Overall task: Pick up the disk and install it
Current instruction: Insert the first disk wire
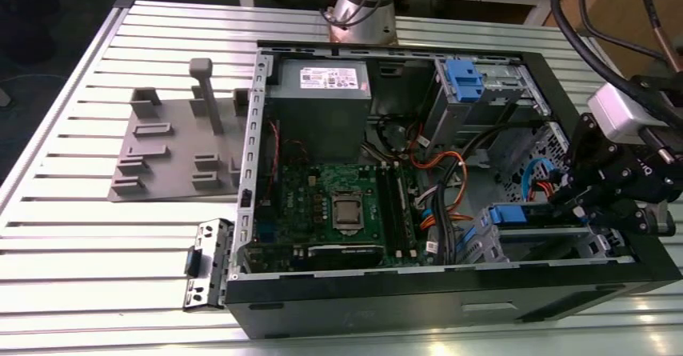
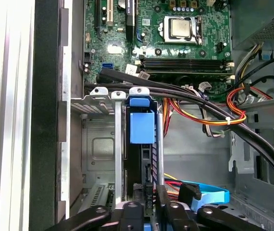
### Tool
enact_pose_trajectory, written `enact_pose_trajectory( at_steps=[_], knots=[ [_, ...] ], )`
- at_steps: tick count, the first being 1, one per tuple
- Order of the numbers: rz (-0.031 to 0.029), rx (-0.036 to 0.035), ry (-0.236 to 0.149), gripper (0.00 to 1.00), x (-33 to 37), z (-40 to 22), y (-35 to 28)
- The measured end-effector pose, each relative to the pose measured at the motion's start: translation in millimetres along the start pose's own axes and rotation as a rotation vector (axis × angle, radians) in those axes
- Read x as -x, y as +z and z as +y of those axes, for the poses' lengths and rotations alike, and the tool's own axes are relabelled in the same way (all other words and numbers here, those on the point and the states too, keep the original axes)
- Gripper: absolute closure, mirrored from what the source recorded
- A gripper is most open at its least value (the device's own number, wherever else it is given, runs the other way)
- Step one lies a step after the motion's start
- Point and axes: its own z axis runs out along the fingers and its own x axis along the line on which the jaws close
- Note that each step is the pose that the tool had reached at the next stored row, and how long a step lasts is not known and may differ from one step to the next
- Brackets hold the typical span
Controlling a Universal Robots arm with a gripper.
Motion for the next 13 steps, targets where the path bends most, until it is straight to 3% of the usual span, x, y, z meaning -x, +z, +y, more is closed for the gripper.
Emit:
enact_pose_trajectory(
  at_steps=[3, 7, 10, 12, 13],
  knots=[
    [0.0009, 0.0000, 0.000, 0.76, 0.0, -0.3, -0.8],
    [0.0009, 0.0001, 0.000, 0.76, 0.6, 0.0, -9.7],
    [0.0002, 0.0008, 0.000, 0.76, 0.8, -0.1, -11.4],
    [0.0004, 0.0032, 0.000, 0.78, 0.8, -0.7, -11.6],
    [0.0001, 0.0070, 0.001, 0.84, 0.7, -1.9, -11.6]
  ],
)
